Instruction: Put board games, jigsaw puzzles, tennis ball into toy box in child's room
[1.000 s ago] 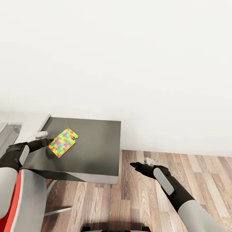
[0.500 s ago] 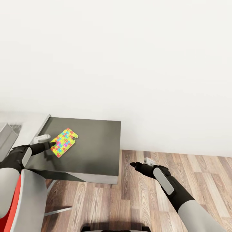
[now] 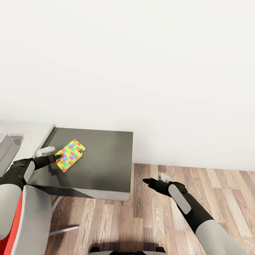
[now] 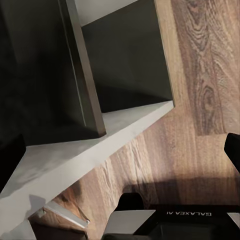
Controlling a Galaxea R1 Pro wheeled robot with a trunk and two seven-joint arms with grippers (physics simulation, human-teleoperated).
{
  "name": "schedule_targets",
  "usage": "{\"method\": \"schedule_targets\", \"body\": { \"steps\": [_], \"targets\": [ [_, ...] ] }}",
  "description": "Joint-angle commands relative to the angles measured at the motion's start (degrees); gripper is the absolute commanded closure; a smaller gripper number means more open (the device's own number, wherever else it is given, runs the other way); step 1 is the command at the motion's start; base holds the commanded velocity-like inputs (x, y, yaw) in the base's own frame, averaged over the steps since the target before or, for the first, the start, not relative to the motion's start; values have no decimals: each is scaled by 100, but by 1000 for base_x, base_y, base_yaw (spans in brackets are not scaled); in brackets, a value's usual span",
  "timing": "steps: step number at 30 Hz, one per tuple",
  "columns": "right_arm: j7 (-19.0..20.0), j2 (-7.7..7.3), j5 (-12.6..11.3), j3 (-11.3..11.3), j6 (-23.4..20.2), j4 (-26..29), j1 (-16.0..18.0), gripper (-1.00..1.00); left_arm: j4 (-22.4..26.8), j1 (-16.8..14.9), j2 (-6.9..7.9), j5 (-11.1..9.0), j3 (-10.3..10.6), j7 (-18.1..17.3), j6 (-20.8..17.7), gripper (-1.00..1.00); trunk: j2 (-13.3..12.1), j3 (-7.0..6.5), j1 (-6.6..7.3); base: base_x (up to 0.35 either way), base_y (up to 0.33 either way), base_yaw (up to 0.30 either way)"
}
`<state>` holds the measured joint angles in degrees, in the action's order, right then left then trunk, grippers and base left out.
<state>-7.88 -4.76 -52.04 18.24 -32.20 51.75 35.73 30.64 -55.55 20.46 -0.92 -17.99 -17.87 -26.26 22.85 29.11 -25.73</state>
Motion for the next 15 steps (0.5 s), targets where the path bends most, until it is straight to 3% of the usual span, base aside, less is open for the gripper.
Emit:
{"method": "schedule_targets", "body": {
  "steps": [1, 15],
  "targets": [
    [-55, -7, -61, 21, -5, 11, 4, -100, -103, 0, -7, 57, -29, -28, -20, -100, 7, 19, -5, 0, 0, 0],
    [-56, -7, -61, 21, -5, 11, 4, -100, -79, 0, -10, 57, -22, -180, -2, -100, 7, 59, -5, 0, 0, 0]
  ]
}}
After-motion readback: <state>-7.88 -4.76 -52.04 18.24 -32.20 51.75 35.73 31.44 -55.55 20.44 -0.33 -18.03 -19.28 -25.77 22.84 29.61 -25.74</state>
